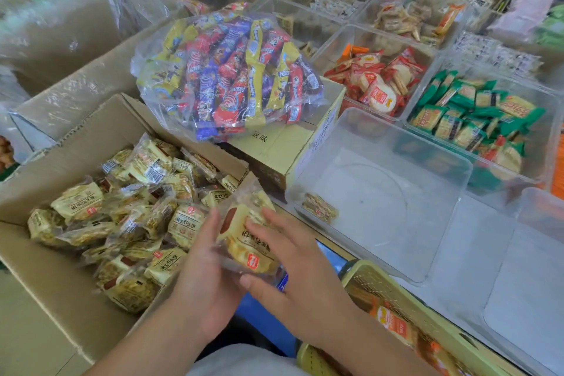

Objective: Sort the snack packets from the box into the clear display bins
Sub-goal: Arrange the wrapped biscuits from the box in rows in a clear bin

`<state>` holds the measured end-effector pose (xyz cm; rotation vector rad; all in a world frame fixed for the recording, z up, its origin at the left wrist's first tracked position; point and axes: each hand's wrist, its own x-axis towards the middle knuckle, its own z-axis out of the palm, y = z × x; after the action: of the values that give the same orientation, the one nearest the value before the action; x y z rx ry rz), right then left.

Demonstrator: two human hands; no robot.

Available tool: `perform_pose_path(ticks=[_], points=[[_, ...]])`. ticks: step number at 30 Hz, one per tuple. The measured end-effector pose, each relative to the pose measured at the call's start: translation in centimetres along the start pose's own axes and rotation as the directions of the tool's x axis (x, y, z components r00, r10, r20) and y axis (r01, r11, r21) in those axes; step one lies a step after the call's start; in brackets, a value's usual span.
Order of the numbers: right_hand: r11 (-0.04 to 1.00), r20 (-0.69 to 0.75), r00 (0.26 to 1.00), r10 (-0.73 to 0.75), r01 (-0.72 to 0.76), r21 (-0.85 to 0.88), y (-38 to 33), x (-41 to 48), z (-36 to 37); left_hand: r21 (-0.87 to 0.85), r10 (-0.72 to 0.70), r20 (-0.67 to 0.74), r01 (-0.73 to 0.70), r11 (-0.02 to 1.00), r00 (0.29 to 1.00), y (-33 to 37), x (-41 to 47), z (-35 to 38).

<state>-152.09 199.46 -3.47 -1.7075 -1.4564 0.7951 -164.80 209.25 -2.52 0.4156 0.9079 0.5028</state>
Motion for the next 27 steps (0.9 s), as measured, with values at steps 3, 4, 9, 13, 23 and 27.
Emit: perform_pose_path(ticks=[3,4,9,13,23,27], points=[[0.991,0.042,0.999,0.015,-0.021,0.134,0.7,0.2,-1.3,0.12,0.052,-0.059,-0.044,0.992,0.997,0.2,0.4,0.2],[0.986,0.016,0.999,0.032,-0.034,0.16,1.1,0.3,-1.9,0.133,0.068,-0.056,-0.06,0.989,0.996,0.3,0.4,0.4],[0.916,-0.034,0.959,0.281,-0.257,0.308,6.2,2.7,-6.9,0.178,0.168,-0.049,-0.157,0.971,0.985,1.5,0.6,0.3],[0.825,-0.047,0.829,0.557,-0.545,0.149,13.6,6.5,-8.8,0.18,0.195,-0.08,-0.178,0.967,0.978,2.4,0.7,0.0],[0.692,0.118,0.737,0.666,-0.55,-0.468,20.3,11.4,-5.9,0.165,0.204,-0.199,-0.172,0.971,0.958,2.3,0.1,-1.4],[0.735,0.232,0.738,0.634,-0.481,-0.478,21.0,11.1,-5.7,0.177,0.226,-0.176,-0.195,0.965,0.958,2.0,0.3,-1.8]])
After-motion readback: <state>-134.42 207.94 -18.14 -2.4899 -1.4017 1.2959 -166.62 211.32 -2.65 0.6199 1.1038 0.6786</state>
